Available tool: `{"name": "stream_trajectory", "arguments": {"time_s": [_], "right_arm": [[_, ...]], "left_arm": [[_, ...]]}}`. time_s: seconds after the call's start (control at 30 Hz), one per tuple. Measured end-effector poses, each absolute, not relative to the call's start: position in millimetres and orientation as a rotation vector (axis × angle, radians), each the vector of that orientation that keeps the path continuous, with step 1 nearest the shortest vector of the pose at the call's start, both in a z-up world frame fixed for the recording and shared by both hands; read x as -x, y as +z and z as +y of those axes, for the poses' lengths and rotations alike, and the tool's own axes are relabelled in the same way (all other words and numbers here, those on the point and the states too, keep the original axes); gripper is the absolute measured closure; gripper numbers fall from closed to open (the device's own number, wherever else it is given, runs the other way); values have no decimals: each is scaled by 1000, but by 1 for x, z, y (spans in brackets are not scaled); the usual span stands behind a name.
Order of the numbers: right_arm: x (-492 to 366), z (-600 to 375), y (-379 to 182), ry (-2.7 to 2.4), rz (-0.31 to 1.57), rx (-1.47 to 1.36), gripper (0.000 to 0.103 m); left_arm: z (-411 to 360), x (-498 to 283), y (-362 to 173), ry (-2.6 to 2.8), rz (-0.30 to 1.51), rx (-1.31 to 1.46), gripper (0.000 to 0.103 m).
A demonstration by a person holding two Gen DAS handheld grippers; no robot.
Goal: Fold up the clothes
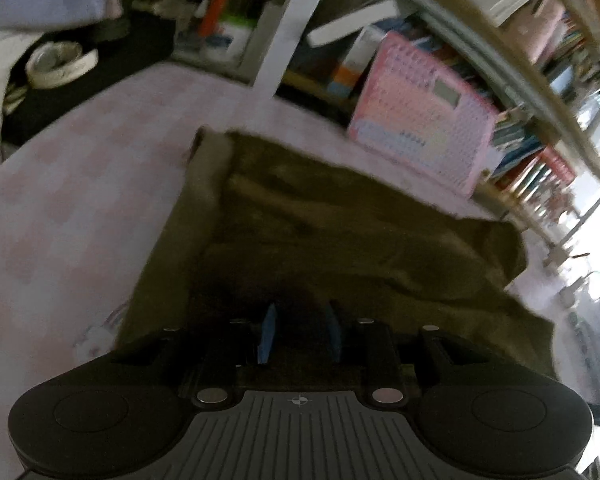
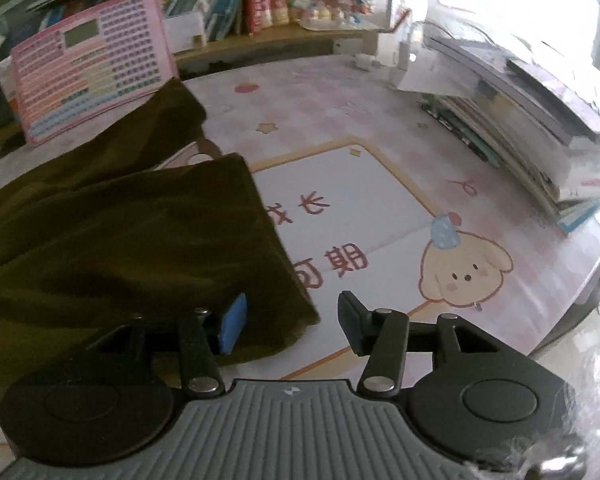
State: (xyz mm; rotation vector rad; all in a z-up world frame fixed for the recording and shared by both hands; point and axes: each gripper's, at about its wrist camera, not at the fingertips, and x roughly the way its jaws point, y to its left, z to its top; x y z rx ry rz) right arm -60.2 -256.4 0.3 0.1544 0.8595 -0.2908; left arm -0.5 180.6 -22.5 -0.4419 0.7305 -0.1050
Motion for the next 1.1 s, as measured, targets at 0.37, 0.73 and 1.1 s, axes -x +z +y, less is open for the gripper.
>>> {"name": "stream_trajectory", "arguments": {"time_s": [0.37, 0.73, 1.1], "right_arm": [[49, -264, 19, -247, 792, -123, 45], [-19, -319, 21, -58, 763, -126, 44], [-110, -366, 9, 204, 788, -161, 41]], "left_arm": [[119, -20, -15, -210, 731, 401, 62], [50, -23, -2, -80, 741, 377, 62], [-25, 4, -5, 66, 819, 373, 61]]}}
